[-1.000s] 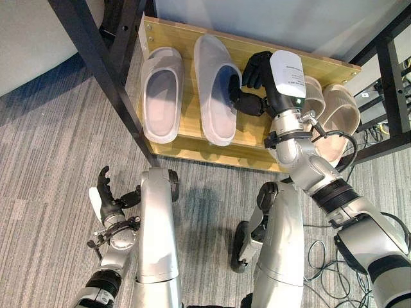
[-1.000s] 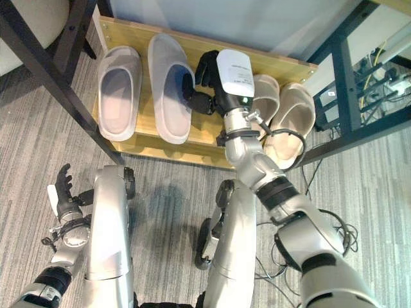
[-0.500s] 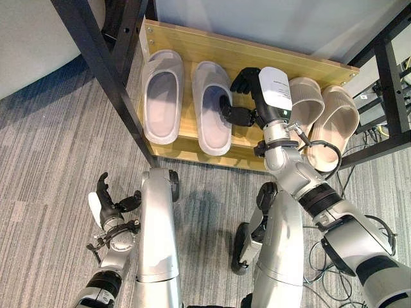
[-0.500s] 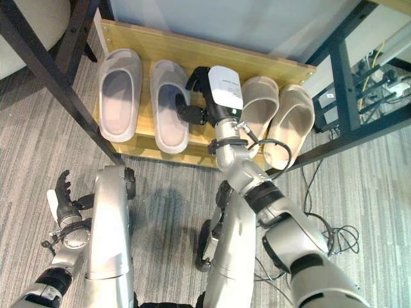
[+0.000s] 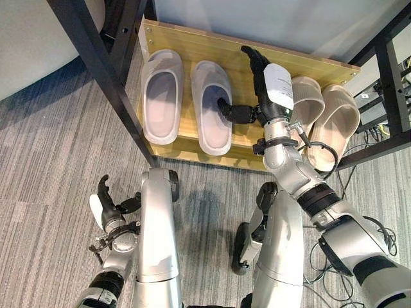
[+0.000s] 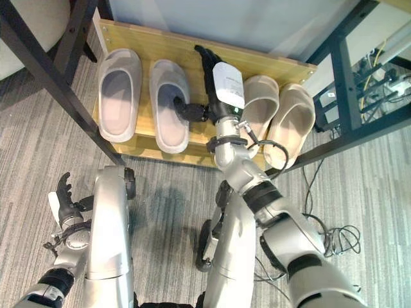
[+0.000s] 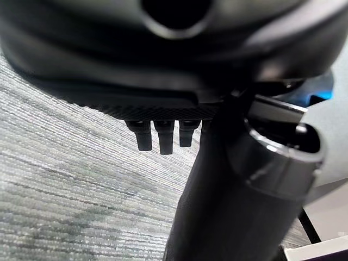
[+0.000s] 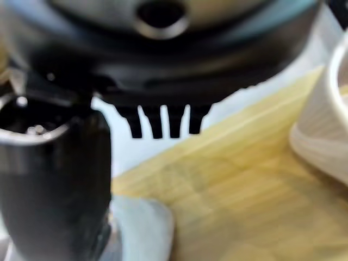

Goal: Arrange the slippers neatly on the shoe rack.

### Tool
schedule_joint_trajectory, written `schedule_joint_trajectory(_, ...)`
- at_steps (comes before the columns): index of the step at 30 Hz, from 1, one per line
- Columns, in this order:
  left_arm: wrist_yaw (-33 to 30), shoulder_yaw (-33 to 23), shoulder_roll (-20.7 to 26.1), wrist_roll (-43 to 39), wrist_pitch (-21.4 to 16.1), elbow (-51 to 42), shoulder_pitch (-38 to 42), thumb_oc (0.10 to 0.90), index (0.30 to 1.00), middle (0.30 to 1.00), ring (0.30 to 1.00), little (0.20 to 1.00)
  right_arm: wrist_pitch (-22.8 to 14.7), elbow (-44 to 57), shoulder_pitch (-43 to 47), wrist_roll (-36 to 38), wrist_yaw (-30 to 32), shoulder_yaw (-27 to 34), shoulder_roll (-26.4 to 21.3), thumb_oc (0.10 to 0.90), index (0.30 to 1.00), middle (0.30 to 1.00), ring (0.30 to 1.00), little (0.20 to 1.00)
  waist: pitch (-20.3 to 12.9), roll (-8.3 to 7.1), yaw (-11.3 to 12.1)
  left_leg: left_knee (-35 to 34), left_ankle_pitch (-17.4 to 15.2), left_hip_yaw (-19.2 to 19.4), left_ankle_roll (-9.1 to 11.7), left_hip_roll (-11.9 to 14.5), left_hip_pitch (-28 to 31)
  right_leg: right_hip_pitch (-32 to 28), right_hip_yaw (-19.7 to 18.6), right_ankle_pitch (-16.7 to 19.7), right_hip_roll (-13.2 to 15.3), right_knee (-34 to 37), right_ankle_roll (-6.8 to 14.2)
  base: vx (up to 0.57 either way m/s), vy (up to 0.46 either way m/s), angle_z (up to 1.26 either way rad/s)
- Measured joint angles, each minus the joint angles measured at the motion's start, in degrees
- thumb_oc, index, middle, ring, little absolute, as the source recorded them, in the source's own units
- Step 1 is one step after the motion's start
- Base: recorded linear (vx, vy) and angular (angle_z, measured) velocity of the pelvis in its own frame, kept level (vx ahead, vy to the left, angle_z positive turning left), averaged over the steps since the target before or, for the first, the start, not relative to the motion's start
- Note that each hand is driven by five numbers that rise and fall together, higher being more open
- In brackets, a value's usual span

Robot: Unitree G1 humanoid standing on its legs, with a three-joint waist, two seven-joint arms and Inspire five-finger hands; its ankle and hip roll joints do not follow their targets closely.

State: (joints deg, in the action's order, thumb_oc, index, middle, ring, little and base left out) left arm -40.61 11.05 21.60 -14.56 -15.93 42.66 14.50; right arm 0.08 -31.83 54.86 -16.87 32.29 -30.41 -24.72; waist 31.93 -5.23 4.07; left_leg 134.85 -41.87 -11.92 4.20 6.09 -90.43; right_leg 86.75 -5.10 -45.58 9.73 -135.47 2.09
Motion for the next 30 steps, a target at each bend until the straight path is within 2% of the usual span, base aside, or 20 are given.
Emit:
schedule_joint_trajectory(13,0.32,-0.08,-0.71,0.05,0.08,-0.09,-0.74,0.800,0.900,0.900,0.900,0.900,-2.28,13.49,-10.61,-2.65,0.60,3.49,0.65,0.800,0.900,0.900,0.900,0.900,0.09,0.14,-0.32,0.11,-0.34,-0.03,0.40,0.05,0.16,0.19,-0.13,-0.15,-0.46,-0.20,0.12,0.00,0.000,0.00)
schedule_joint_trajectory(14,0.30,-0.33,-1.05,0.09,0.09,-0.09,-0.84,0.800,0.900,0.900,0.900,0.900,-2.27,16.90,-13.03,-2.93,0.81,4.93,0.93,0.800,0.900,0.900,0.900,0.900,0.19,0.31,-0.28,0.20,-0.40,-0.04,0.51,0.06,0.09,0.29,-0.18,-0.30,-0.58,-0.32,0.30,0.00,0.000,0.00)
schedule_joint_trajectory(21,0.17,-0.44,-1.13,0.17,0.90,-0.08,-1.50,0.800,0.900,0.900,0.900,0.900,-3.42,22.72,-14.64,-3.34,2.72,5.51,1.23,0.800,0.900,0.900,0.900,0.900,0.25,0.43,-1.74,0.86,-0.91,-0.33,0.39,0.05,0.13,0.23,-0.25,-0.57,-0.67,-0.83,0.35,0.00,-0.001,-0.01)
schedule_joint_trajectory(24,-0.11,-0.51,-1.12,0.21,1.21,-0.07,-1.58,0.800,0.900,0.900,0.900,0.900,-4.15,25.87,-16.64,-3.24,3.18,6.70,3.85,0.800,0.900,0.900,0.900,0.900,0.25,0.47,-1.95,0.84,-1.01,-0.33,0.50,0.06,0.17,0.28,-0.26,-0.78,-0.73,-0.94,0.37,0.00,0.000,0.00)
schedule_joint_trajectory(30,-0.14,-0.40,-1.25,1.24,1.39,-0.08,-2.00,0.800,0.900,0.900,0.900,0.900,-4.96,26.65,-21.24,-2.54,3.39,3.75,7.44,0.800,0.900,0.900,0.900,0.900,0.27,0.51,-1.99,1.07,-1.23,-0.26,0.81,0.06,0.22,0.53,-0.51,-1.03,-0.80,-1.43,0.34,0.00,0.000,0.00)
